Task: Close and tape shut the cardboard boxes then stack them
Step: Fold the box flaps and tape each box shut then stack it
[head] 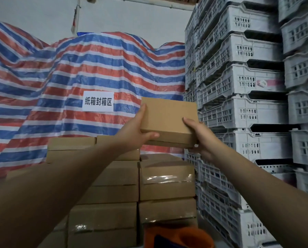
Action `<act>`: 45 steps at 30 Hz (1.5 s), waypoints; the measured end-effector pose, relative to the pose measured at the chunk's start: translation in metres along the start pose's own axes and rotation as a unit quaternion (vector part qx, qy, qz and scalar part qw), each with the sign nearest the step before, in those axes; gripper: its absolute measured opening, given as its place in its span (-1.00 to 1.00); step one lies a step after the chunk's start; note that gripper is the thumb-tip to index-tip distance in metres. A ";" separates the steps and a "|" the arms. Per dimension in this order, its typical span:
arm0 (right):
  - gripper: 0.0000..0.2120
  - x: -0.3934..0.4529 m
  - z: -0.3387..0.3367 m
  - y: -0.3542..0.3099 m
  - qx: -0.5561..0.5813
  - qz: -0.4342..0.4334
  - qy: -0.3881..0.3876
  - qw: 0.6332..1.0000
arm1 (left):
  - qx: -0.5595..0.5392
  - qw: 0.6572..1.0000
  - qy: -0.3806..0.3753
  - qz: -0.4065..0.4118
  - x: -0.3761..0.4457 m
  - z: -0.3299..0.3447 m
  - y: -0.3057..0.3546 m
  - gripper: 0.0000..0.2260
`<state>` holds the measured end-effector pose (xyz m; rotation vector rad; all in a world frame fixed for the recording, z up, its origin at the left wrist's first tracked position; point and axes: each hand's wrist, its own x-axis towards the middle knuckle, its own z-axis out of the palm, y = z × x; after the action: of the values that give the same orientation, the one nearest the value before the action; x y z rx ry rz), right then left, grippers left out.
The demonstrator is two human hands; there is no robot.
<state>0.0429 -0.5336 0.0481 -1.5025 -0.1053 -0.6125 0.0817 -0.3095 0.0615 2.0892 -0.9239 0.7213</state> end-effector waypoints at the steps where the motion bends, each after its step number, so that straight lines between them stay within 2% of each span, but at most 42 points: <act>1: -0.43 0.010 -0.002 0.006 0.001 0.003 -0.015 1.000 | 0.012 1.000 -0.003 -0.004 0.009 0.004 -0.005 -0.03; 5: -0.57 0.051 -0.007 0.030 0.005 0.006 -0.025 1.000 | 0.060 0.998 -0.024 -0.019 0.039 0.026 -0.030 -0.12; 11: -0.58 0.104 -0.002 0.053 -0.027 0.047 -0.007 0.999 | 0.117 0.993 -0.016 -0.021 0.074 0.046 -0.064 -0.36; 16: -0.57 0.141 0.006 0.060 -0.057 0.088 -0.008 0.994 | 0.180 0.983 -0.018 -0.033 0.099 0.053 -0.087 -0.34; 21: -0.46 0.154 0.014 0.073 -0.108 0.144 -0.020 0.983 | 0.189 0.977 -0.050 -0.083 0.104 0.060 -0.109 -0.27; 24: -0.41 0.157 0.015 0.085 -0.120 0.164 -0.037 0.978 | 0.235 0.968 -0.036 -0.077 0.104 0.064 -0.117 -0.28; 29: -0.25 0.157 0.014 0.088 -0.138 0.165 -0.042 0.976 | 0.299 0.950 -0.034 -0.082 0.106 0.067 -0.119 -0.32; 35: -0.25 0.152 0.017 0.094 -0.137 0.167 -0.063 0.974 | 0.364 0.929 -0.012 -0.058 0.105 0.078 -0.119 -0.41; 39: -0.22 0.145 0.020 0.084 -0.193 0.169 -0.047 0.965 | 0.391 0.918 -0.024 -0.062 0.104 0.077 -0.112 -0.42; 42: -0.26 0.137 0.025 0.070 -0.226 0.127 -0.012 0.966 | 0.375 0.926 0.004 -0.033 0.099 0.075 -0.103 -0.47; 45: -0.36 0.125 0.031 0.056 -0.230 0.042 0.060 0.970 | 0.308 0.949 0.071 -0.003 0.090 0.061 -0.087 -0.59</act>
<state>0.1828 -0.5465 0.0549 -1.9004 0.2078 -0.6882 0.2148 -0.3500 0.0564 2.5215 -0.6606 1.2643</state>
